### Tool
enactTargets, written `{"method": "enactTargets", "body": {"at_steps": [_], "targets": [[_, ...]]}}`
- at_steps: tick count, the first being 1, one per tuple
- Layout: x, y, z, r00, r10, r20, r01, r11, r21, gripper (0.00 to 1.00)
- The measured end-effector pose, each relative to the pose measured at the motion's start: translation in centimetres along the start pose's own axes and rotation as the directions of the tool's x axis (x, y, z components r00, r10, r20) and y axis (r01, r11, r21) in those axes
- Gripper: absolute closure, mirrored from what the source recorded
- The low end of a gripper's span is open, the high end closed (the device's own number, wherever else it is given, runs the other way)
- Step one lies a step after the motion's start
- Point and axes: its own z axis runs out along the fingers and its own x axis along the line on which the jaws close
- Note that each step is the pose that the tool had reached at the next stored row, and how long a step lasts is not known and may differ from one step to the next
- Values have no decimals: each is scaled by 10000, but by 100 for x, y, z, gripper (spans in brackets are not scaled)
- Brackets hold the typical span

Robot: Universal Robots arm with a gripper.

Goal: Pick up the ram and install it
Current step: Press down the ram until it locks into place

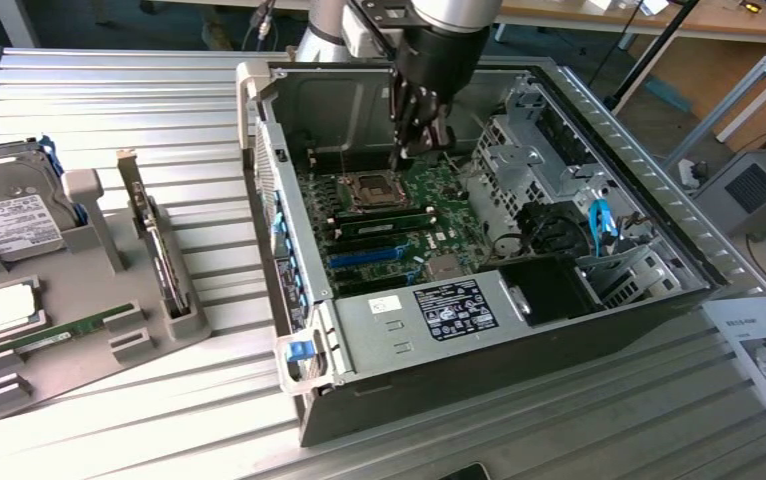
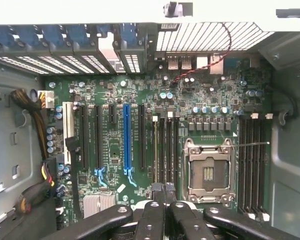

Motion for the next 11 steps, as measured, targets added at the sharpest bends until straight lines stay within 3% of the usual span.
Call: {"method": "enactTargets", "body": {"at_steps": [11], "targets": [[-2,-6,-193,10000,0,-1,0,10000,0,89]]}}
